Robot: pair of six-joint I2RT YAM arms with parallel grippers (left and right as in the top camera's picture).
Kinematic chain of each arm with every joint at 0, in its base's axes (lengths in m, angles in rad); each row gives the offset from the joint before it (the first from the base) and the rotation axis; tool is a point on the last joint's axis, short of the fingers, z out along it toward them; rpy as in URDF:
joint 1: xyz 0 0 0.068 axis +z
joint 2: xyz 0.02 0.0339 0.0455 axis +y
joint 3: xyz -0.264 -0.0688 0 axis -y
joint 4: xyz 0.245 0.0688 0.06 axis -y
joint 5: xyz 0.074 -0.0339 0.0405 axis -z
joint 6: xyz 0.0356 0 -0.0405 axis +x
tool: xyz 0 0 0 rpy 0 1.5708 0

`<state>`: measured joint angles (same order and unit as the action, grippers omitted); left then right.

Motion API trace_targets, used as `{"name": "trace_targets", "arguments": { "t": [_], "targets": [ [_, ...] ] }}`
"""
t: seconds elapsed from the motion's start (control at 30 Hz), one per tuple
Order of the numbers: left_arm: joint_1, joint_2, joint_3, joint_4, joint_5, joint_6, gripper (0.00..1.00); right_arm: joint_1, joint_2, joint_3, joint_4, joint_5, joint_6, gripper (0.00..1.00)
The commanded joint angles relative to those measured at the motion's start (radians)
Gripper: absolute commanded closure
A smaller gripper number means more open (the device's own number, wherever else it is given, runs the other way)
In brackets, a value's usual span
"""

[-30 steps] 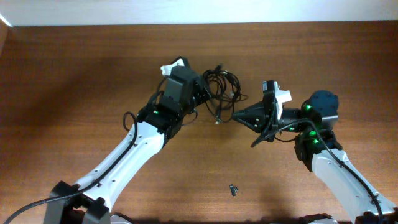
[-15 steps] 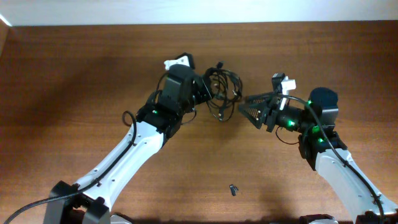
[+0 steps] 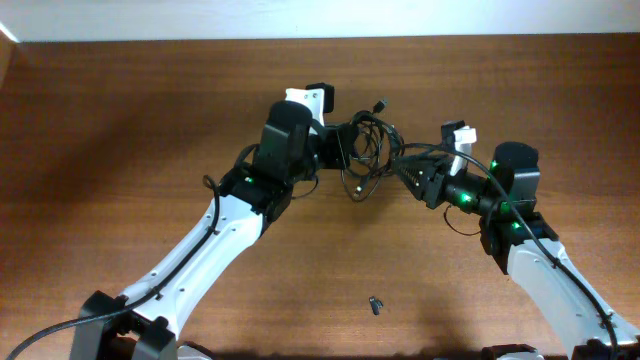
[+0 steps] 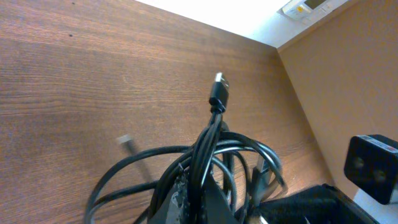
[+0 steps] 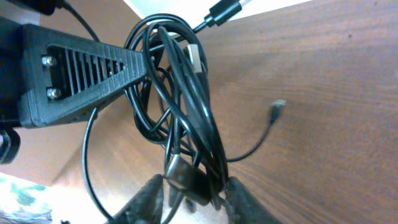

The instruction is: Untangle cables

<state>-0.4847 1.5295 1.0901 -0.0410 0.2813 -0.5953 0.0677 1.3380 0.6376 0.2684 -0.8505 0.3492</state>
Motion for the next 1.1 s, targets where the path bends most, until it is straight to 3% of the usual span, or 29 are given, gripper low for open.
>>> {"name": "trace_targets", "arguments": {
  "t": [0.0,0.13,0.23,0.27,0.43,0.6,1.07],
  "targets": [
    [0.003,-0.01,0.008,0.019,-0.003,-0.067,1.0,-0.003,-0.005,0.002,0.003,0.006,-0.013,0.87],
    [0.003,-0.01,0.009,0.023,-0.019,-0.177,1.0,-0.003,-0.005,0.002,0.003,-0.002,-0.013,0.92],
    [0.003,-0.01,0.008,0.026,-0.014,-0.232,1.0,-0.003,-0.005,0.002,0.003,-0.001,-0.013,0.61],
    [0.003,-0.01,0.008,0.025,-0.014,-0.274,1.0,-0.003,-0.005,0.002,0.002,0.004,-0.013,0.59],
    [0.003,-0.01,0.008,0.006,-0.015,-0.469,1.0,-0.003,-0.005,0.002,-0.004,0.01,-0.013,0.59],
    [0.003,-0.01,0.008,-0.001,0.027,-0.558,1.0,-0.003,-0.005,0.002,-0.004,0.01,-0.013,0.59],
    [0.092,-0.01,0.008,-0.064,0.154,-0.564,1.0,-0.003,-0.005,0.002,-0.004,0.017,-0.012,0.56]
  ]
}}
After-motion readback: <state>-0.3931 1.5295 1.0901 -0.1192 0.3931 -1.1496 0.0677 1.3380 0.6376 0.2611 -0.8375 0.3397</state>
